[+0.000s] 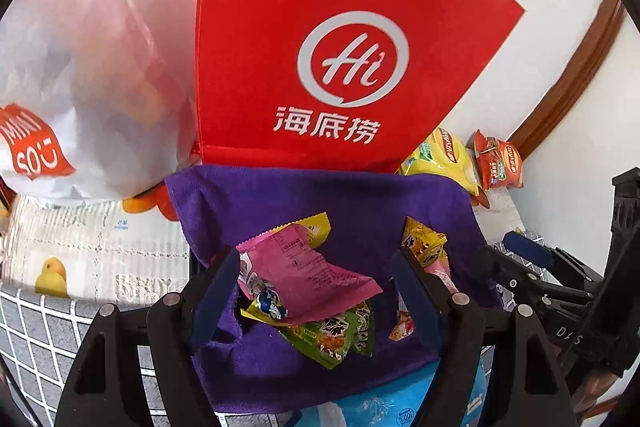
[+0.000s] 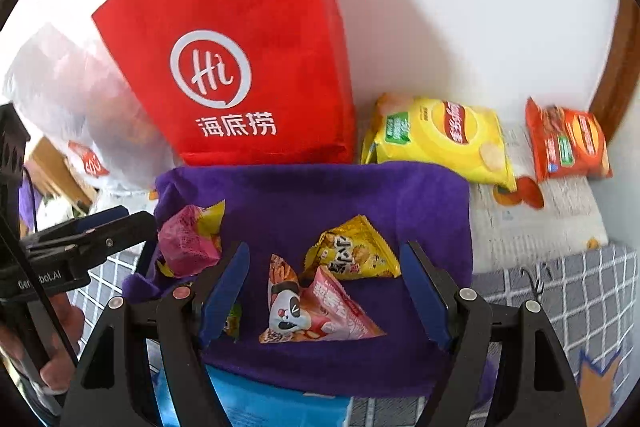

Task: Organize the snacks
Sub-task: 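Pull both open tools back from the towel toward the snack pile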

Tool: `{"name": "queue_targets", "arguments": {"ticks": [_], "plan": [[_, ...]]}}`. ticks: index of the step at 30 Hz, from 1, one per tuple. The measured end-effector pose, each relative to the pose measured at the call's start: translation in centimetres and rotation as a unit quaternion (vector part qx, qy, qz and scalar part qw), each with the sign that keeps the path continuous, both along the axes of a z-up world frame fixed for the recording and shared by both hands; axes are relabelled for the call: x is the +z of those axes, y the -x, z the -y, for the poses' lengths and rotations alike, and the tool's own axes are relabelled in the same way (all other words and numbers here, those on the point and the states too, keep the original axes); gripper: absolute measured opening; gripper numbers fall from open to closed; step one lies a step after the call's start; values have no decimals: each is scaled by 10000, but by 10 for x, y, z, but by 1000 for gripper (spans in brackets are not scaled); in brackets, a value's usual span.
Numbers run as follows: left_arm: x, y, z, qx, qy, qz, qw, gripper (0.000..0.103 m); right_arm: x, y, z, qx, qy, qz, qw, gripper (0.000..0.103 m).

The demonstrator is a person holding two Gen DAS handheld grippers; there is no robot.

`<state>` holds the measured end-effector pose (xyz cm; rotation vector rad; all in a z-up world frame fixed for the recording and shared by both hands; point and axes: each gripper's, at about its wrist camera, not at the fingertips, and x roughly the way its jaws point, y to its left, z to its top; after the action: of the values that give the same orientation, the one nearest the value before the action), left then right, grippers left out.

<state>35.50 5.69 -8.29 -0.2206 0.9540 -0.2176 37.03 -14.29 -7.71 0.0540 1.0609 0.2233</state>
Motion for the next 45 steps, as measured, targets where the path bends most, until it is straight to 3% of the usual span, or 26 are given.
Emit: {"name": "queue_targets", "arguments": {"ticks": [3,6,9,11,13,18,27,35,39,45], "plan": [[7,5,1,-29,46,77,10000,76,4,5,4,-130,8,-16,9999,77],[15,10,1,-66,50,136,9999,75,18,17,10,-314,84,314,9990,77],[24,17,3,-71,-173,233,9996,75,37,33,9,-102,126,614,9980,78],[31,21,4,-94,-183,300,9993,75,49,47,5,-17,337,771,9965,81],[37,26,6,-146,-132,364,9991,75,60,59,2,-10,556,862,9947,91],[54,41,17,-281,-158,576,9978,77,76,86,-4,-8,675,799,9945,91],[80,74,29,-399,-123,741,9964,77,99,160,-4,-281,1456,1339,9798,92],[95,122,27,-406,-183,898,9950,77,92,195,13,-312,1092,1102,9874,92],[86,142,24,-360,-282,824,9956,77,81,209,22,-387,946,959,9901,92],[74,166,15,-348,-141,603,9975,77,63,225,44,-765,579,613,9935,92]]}}
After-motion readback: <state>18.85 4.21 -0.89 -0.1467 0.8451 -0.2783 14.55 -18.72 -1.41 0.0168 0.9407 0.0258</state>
